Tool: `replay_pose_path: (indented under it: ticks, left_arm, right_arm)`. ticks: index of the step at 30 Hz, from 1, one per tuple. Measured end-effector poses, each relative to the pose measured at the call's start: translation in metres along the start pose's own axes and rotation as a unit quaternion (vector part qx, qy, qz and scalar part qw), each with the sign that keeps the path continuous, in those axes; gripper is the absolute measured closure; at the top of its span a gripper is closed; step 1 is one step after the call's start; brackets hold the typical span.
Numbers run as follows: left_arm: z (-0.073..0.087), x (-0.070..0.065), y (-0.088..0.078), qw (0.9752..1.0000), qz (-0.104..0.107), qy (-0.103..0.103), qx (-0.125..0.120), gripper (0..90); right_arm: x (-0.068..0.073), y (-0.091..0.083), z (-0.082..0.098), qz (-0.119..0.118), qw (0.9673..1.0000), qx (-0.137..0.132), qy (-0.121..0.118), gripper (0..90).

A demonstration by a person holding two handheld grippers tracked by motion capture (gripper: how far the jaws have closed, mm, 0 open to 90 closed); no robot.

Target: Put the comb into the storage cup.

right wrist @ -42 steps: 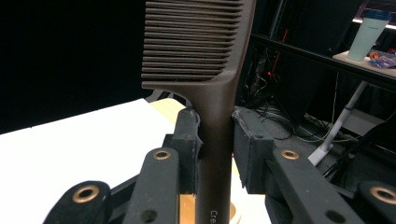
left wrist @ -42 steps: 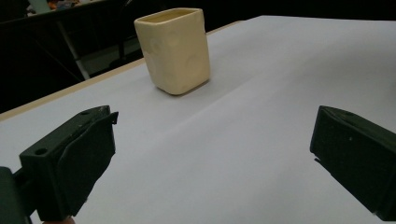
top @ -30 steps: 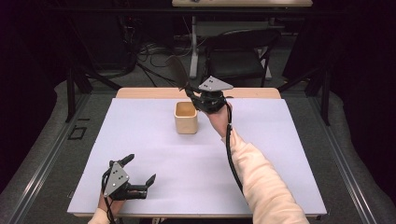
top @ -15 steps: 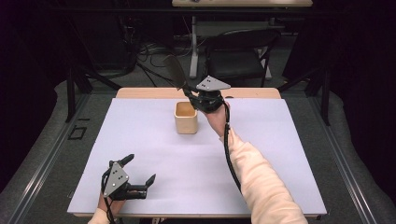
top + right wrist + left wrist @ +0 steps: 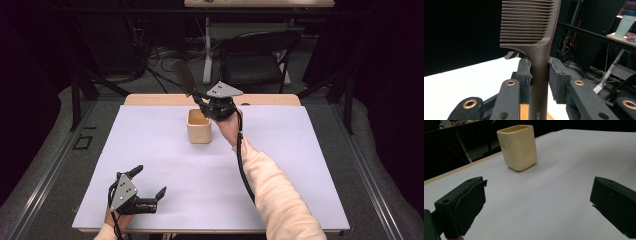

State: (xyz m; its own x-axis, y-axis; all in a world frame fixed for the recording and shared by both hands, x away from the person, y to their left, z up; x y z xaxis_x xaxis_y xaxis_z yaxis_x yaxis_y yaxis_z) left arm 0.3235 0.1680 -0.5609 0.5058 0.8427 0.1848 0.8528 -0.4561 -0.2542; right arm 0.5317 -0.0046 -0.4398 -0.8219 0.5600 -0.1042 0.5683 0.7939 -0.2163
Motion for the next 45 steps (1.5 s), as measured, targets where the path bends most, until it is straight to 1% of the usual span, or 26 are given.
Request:
replay_pose_path:
  ticks: [10,15,19,20,22,28,45]
  left_arm:
    - [0.000,0.000,0.000,1.0000,0.000,0.003,-0.001,0.0]
    - [0.000,0.000,0.000,1.0000,-0.001,0.000,0.000,0.0]
    - [0.000,0.000,-0.001,1.0000,-0.001,0.002,-0.001,0.0]
    - [-0.001,0.000,-0.001,1.0000,-0.002,0.002,-0.001,0.0]
    - [0.000,0.000,-0.001,1.0000,-0.001,0.000,-0.001,0.0]
    - [0.000,0.000,-0.001,1.0000,-0.002,0.002,-0.001,0.0]
    - [0.000,0.001,-0.001,1.0000,-0.002,0.001,-0.001,0.0]
  right_arm:
    - [0.000,0.004,0.002,0.001,1.0000,-0.007,0.001,72.1]
    - [0.001,0.006,0.003,0.001,0.9999,-0.011,0.001,72.2]
    - [-0.001,0.009,0.004,0.002,0.9999,-0.014,0.007,72.2]
    - [-0.001,0.009,0.005,0.002,0.9999,-0.012,0.010,72.2]
    - [-0.002,0.010,0.007,0.002,0.9999,-0.011,0.010,72.1]
    - [-0.001,0.014,0.011,-0.001,0.9999,-0.005,0.011,72.2]
    - [0.000,0.023,0.021,-0.003,0.9998,0.002,0.018,72.2]
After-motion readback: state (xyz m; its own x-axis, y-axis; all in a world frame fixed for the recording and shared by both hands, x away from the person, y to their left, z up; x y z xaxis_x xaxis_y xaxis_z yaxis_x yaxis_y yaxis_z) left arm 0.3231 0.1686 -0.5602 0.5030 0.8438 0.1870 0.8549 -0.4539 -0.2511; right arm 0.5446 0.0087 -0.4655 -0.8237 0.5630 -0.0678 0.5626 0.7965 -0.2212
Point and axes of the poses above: each handheld gripper's, and its own axes: y roughly forward along the jaws, z roughly out of its underside, x roughly to its left, the point moved 9 cm from there along y, roughly forward along the jaws, and after that the axes turned 10 degrees about -z, right-handed, at the moved point
